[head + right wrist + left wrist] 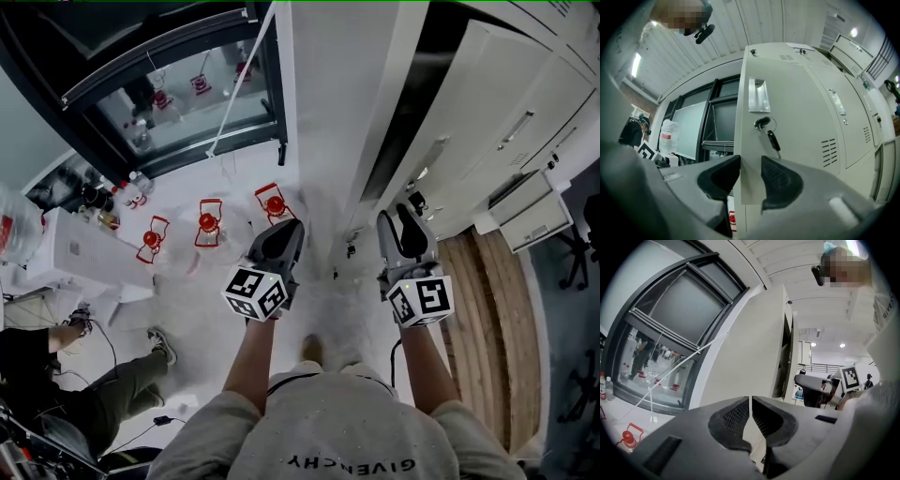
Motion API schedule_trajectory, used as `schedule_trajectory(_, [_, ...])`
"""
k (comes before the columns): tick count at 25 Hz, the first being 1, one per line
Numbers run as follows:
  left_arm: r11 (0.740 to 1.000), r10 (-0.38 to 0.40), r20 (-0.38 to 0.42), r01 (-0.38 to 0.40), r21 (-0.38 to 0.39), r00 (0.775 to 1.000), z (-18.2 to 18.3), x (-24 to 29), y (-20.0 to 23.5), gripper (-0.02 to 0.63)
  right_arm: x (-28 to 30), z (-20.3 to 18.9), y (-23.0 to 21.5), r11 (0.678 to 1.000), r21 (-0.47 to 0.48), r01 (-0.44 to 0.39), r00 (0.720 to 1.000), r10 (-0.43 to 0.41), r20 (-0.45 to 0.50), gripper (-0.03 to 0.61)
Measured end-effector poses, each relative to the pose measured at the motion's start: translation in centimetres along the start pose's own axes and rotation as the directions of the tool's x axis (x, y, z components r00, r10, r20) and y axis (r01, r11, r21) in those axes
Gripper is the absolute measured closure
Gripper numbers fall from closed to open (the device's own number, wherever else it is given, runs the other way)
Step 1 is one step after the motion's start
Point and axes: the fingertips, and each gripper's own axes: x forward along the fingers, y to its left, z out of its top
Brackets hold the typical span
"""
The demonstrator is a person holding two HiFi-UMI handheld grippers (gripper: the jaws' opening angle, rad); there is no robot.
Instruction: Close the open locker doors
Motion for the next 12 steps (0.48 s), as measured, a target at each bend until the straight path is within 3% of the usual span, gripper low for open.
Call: schedule_trajectory(12, [1.0, 0.015, 0.011, -0.015, -0.01, 1.0, 1.0, -0.8, 2.7, 0.597, 3.3, -0.7, 0.1, 1.0, 0.012, 0.017, 1.0, -0.017, -0.012, 0.443])
